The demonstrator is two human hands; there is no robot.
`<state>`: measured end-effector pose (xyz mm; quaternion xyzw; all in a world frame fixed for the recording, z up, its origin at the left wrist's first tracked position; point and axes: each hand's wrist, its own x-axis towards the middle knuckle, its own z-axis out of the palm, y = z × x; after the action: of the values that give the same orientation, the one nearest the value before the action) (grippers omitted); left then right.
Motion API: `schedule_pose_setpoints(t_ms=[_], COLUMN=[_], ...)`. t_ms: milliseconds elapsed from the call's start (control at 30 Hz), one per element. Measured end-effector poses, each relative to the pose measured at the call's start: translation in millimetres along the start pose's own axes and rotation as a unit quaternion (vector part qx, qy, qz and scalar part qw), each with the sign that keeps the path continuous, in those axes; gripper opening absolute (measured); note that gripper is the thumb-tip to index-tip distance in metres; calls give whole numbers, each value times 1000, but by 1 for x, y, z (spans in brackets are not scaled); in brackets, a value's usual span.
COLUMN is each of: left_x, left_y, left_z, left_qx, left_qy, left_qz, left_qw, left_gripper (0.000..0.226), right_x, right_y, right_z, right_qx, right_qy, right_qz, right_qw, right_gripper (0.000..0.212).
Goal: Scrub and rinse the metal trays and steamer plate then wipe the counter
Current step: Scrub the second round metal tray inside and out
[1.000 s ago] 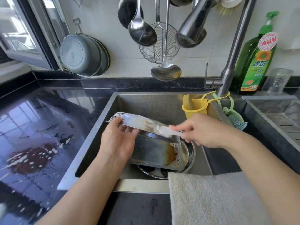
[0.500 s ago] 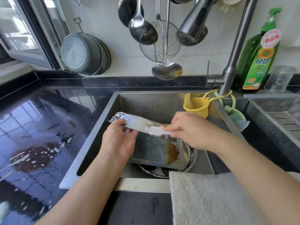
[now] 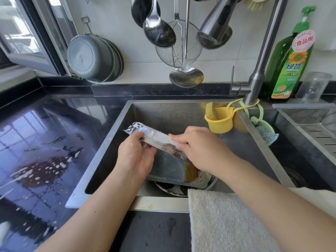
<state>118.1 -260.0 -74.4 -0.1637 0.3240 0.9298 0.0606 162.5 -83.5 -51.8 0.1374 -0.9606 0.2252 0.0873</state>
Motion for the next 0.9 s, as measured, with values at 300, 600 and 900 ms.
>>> schedule_pose_setpoints(t_ms=[300,600,900], left_x=[1,0,1], left_y=[6,14,15], left_z=[-5,-3,-4], left_qx=[-8,-17,-21], left_qy=[26,22,28], left_qz=[-8,-7,-5], left_qw=[1000,1000,999], left_gripper=[38,28,33], right_x=[-11,-9,-7], right_y=[3,13,31], right_z=[-15,-26,-28], right_qx=[27,44,102], right_qy=[-71,-89,-193], right_qz=[62,112,184], right_qw=[995,989,958], right_gripper=[34,33,26])
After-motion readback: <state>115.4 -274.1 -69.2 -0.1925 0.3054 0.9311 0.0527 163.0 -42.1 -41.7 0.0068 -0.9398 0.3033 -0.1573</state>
